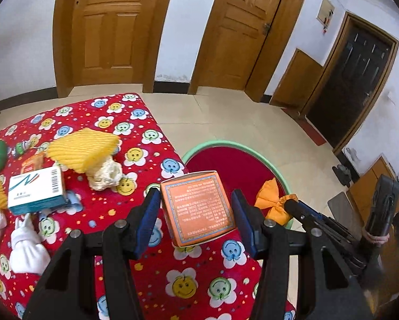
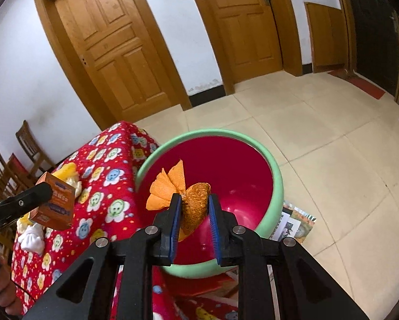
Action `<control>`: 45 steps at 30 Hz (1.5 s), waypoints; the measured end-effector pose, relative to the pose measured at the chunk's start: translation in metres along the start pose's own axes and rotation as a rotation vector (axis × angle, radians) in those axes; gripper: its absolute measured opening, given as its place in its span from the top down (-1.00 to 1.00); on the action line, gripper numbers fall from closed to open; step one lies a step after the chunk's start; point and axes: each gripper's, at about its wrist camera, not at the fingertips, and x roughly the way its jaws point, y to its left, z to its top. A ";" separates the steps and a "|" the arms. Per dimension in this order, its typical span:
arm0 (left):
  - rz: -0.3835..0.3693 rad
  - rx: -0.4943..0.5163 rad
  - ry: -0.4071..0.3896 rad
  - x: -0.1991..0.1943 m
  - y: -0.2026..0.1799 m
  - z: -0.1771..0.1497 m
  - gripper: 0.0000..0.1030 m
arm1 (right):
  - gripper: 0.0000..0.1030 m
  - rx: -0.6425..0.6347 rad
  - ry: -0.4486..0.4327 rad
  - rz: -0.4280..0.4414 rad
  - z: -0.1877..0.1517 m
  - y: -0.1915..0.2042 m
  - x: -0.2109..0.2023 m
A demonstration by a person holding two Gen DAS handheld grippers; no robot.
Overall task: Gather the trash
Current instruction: 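Carry both items over the red bin and open both tools to drop them, then move both tools back over the table toward the crumpled paper and foam net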
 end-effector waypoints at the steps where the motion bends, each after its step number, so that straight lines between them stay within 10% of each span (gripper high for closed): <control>1: -0.002 0.003 0.004 0.004 -0.002 0.001 -0.08 | 0.54 0.003 0.002 0.000 0.001 -0.002 0.003; 24: -0.073 0.108 0.083 0.058 -0.045 0.000 -0.12 | 0.41 0.090 -0.050 0.003 0.008 -0.034 -0.009; 45: -0.034 0.001 0.020 0.012 -0.016 -0.003 -0.18 | 0.17 0.060 -0.071 0.025 0.009 -0.014 -0.029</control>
